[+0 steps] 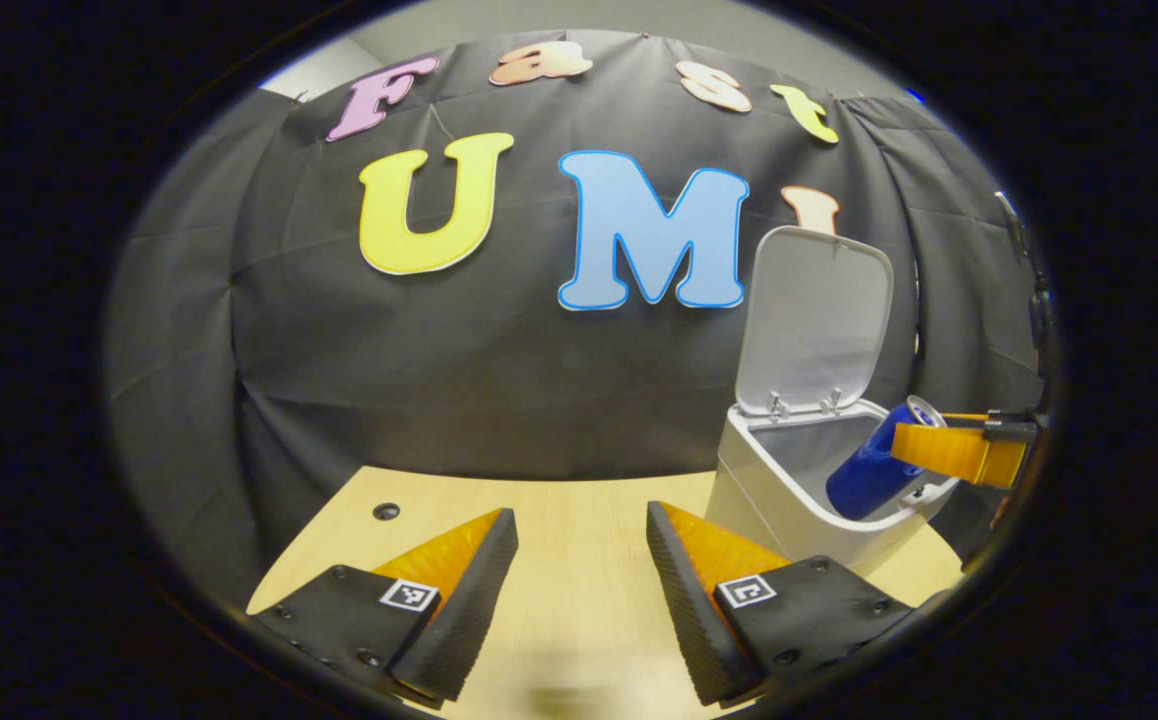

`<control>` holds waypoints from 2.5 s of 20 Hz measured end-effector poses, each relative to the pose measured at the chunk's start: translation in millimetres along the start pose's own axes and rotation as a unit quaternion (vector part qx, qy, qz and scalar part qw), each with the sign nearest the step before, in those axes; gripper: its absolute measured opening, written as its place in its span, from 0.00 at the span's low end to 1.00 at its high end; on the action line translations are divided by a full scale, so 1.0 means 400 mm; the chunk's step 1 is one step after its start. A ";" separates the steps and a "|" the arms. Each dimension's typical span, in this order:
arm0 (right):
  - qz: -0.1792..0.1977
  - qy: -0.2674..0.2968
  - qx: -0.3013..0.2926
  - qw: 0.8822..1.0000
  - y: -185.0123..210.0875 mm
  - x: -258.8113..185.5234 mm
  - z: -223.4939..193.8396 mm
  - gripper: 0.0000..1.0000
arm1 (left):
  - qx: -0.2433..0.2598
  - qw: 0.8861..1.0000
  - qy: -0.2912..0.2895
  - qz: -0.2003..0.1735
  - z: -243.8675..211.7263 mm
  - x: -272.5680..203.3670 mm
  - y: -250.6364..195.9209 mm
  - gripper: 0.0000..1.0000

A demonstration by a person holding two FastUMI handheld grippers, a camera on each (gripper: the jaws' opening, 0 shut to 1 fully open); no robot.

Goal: Press the lid of the desktop garbage bin to open it, pick up the crumpled paper on the desktop and throw it into the bin, then pick up the pop can on the desktop and drop it into the bin, and finally close the garbage bin lid.

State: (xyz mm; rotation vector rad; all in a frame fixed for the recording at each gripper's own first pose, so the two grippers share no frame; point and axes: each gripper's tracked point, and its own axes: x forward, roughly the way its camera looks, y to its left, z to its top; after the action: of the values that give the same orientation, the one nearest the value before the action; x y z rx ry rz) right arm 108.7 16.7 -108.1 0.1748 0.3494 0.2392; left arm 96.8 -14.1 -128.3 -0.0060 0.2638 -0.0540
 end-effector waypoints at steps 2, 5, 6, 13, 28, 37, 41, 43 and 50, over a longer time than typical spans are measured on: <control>-0.002 0.003 0.000 1.000 -0.005 0.003 -0.003 0.85 | -0.001 1.000 0.001 0.002 -0.003 0.002 0.001 0.86; -0.003 0.000 0.006 1.000 -0.010 0.005 0.003 0.85 | -0.002 1.000 0.002 0.003 -0.006 0.004 0.001 0.85; -0.005 0.000 0.007 1.000 -0.013 0.004 0.004 0.85 | -0.003 1.000 0.002 0.002 -0.004 0.006 -0.001 0.85; -0.008 -0.009 0.010 1.000 -0.017 -0.001 0.025 0.85 | -0.001 1.000 0.002 -0.001 -0.006 0.013 -0.005 0.86; -0.018 -0.086 -0.021 0.996 -0.012 -0.007 0.207 0.85 | -0.005 1.000 0.003 -0.002 -0.010 0.010 -0.004 0.87; -0.025 -0.143 -0.017 0.989 -0.009 0.021 0.333 0.84 | -0.006 1.000 0.005 0.006 -0.004 0.020 0.013 0.86; -0.035 -0.167 -0.020 0.985 -0.019 0.037 0.376 0.85 | -0.007 1.000 0.009 0.010 -0.008 0.029 0.026 0.87; -0.039 -0.176 -0.021 0.983 -0.025 0.043 0.400 0.85 | -0.009 1.000 0.009 0.012 -0.007 0.031 0.031 0.87; -0.063 -0.219 -0.021 0.974 -0.044 0.062 0.476 0.84 | -0.014 1.000 0.011 0.018 -0.009 0.041 0.053 0.85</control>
State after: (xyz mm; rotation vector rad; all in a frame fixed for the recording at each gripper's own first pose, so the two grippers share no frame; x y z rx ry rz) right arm 203.0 -18.0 56.3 0.1573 -0.0831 0.0781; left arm 112.8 6.4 -136.4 -0.0285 0.2870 -0.0150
